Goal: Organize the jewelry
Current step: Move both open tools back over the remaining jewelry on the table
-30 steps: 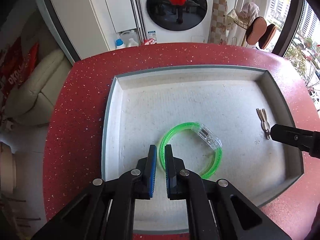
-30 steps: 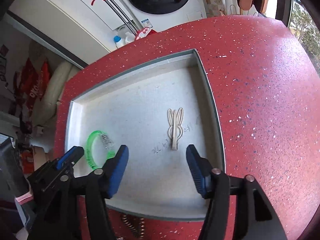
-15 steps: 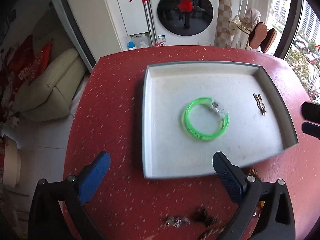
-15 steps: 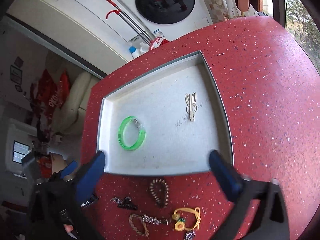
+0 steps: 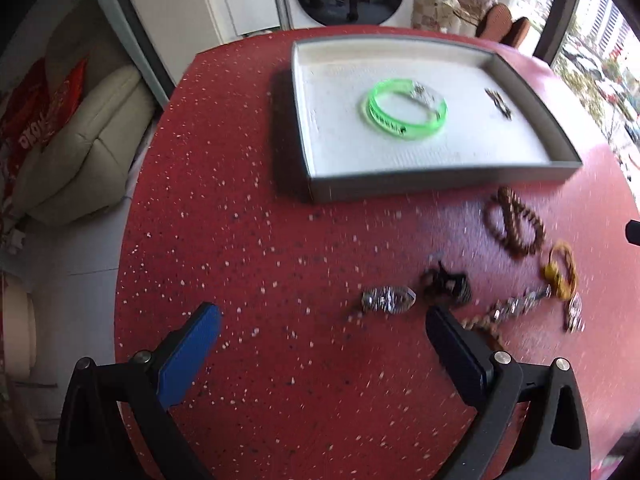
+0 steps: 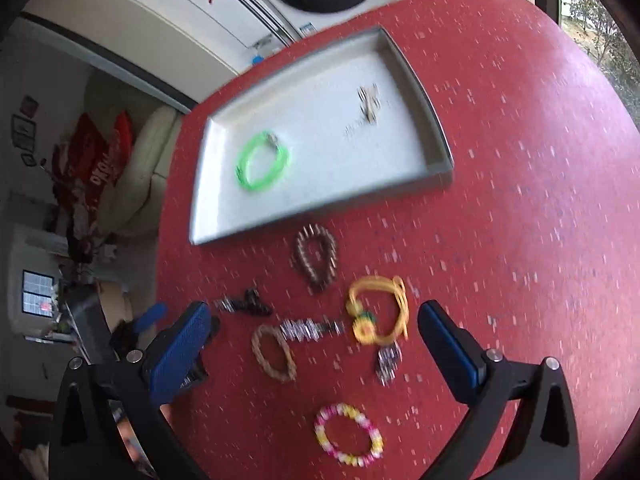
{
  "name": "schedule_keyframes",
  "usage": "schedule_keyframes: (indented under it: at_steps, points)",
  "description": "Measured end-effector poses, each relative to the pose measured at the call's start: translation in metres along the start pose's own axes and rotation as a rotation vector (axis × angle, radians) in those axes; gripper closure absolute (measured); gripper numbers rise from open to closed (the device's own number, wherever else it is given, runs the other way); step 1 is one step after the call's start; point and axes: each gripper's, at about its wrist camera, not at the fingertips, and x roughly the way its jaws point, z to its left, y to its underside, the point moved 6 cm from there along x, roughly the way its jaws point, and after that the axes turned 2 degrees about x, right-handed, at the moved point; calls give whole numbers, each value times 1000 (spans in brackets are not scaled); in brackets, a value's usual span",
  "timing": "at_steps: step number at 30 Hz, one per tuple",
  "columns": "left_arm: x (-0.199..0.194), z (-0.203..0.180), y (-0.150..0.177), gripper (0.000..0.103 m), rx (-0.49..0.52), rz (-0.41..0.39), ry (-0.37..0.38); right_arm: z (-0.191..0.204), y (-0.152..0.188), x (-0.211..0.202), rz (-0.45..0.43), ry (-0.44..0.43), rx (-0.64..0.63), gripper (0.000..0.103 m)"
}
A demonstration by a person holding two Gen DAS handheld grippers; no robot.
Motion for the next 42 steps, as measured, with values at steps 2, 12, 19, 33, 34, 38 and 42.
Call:
schedule_keyframes:
  at_steps: [2,12,19,33,34,38,42]
  points:
    - [2,-2,5,0,37,7,-3,-9,22,7,37,46,3,0]
    - [4,-12,8,0,166,-1,9,-34,95,29,141,226,-29,0]
    - [6,-20,0,0,268,-32,-8,-42,106,30,128,292,-6,0]
    - [15,-34,-14,0,348,-54,48,-38,132,49,118,427,-63,20]
    - [16,-35,-14,6,352,-54,48,-37,133,50,116,442,-75,21]
    - [20,-39,-16,11,365,-52,49,-25,142,53,100,489,-127,28]
    - [19,-43,-15,21,379,-65,61,-17,149,55,92,486,-136,37]
